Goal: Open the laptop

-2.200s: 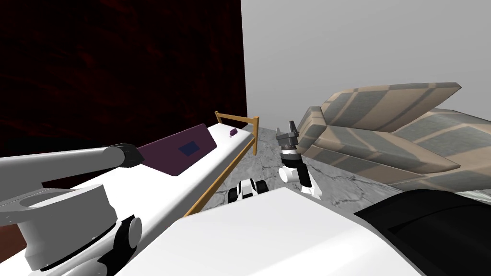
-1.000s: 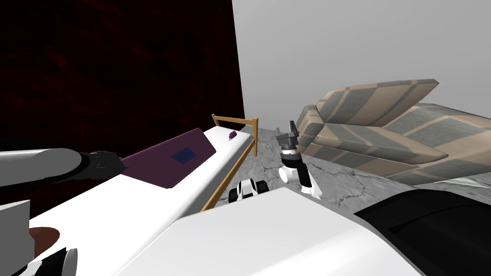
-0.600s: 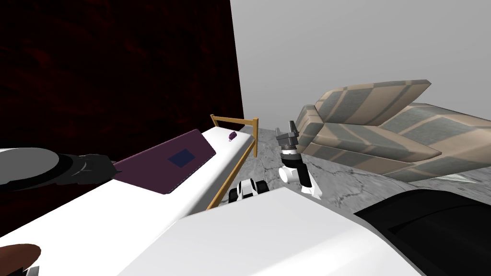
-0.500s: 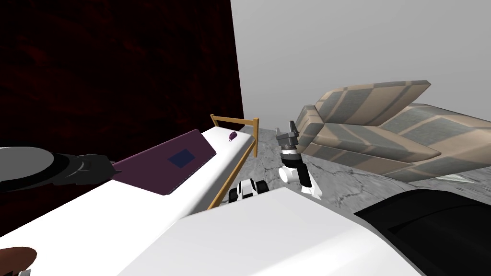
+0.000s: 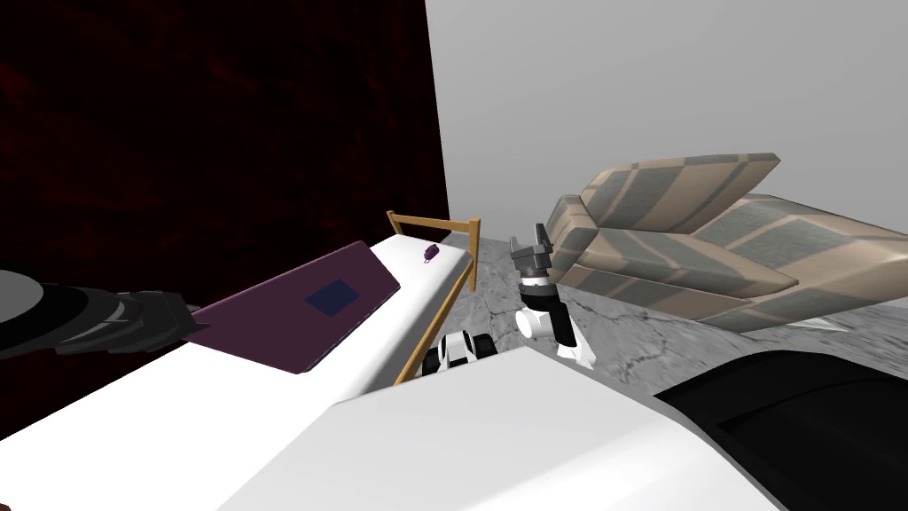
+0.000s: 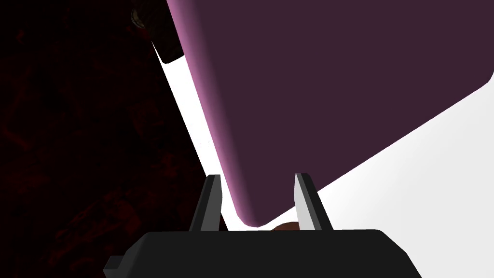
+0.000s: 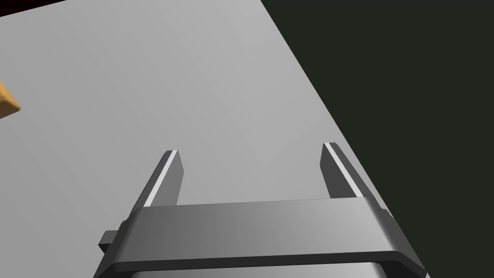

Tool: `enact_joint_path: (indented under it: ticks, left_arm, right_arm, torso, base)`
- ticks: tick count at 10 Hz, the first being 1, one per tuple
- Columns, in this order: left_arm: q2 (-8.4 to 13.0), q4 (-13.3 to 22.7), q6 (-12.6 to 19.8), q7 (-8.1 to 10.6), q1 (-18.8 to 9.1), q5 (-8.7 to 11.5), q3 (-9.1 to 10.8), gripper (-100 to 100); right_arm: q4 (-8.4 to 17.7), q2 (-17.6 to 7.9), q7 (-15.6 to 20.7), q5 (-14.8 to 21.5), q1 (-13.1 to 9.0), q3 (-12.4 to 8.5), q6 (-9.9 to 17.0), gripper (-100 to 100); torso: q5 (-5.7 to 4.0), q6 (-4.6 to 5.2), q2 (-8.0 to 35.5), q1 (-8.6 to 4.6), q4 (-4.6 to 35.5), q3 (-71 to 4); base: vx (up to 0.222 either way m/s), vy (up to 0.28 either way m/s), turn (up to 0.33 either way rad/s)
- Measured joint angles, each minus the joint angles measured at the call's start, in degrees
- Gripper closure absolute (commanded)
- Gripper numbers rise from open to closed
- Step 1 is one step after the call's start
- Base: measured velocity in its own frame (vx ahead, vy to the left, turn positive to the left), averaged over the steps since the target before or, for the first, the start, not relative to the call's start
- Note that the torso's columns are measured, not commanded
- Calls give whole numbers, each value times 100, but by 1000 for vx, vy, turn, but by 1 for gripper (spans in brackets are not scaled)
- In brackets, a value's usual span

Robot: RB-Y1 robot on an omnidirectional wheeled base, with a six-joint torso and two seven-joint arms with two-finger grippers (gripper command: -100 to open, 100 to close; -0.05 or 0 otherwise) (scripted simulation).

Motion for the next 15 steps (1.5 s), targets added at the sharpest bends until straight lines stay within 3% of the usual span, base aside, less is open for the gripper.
enact_joint_path:
  ticks: [5, 7, 13, 14, 15]
  left_arm:
    - [197, 205, 223, 183, 194, 676, -34, 100]
    - [269, 278, 349, 215, 330, 946, 74, 100]
    - [256, 209, 371, 276, 341, 986, 62, 100]
    - [290, 316, 320, 255, 284, 975, -24, 100]
    - [282, 255, 354, 268, 311, 996, 30, 100]
  right_arm:
    - [0, 0, 0, 0, -1, 0, 0, 0]
    - [0, 1, 0, 0, -1, 1, 0, 0]
    - [0, 0, 0, 0, 0, 0, 0, 0]
    - [0, 0, 0, 0, 0, 0, 0, 0]
    - [0, 0, 0, 0, 0, 0, 0, 0]
  torso:
    - [22, 33, -37, 47, -20, 0]
    - [22, 38, -28, 77, -31, -12]
    - [59, 47, -21, 100, -55, -30]
    - [59, 47, -21, 100, -55, -33]
    - [49, 45, -25, 89, -48, -26]
  base:
    - [65, 72, -23]
    - [0, 1, 11]
    - [0, 2, 1]
    - [0, 0, 0]
    - [-1, 4, -29]
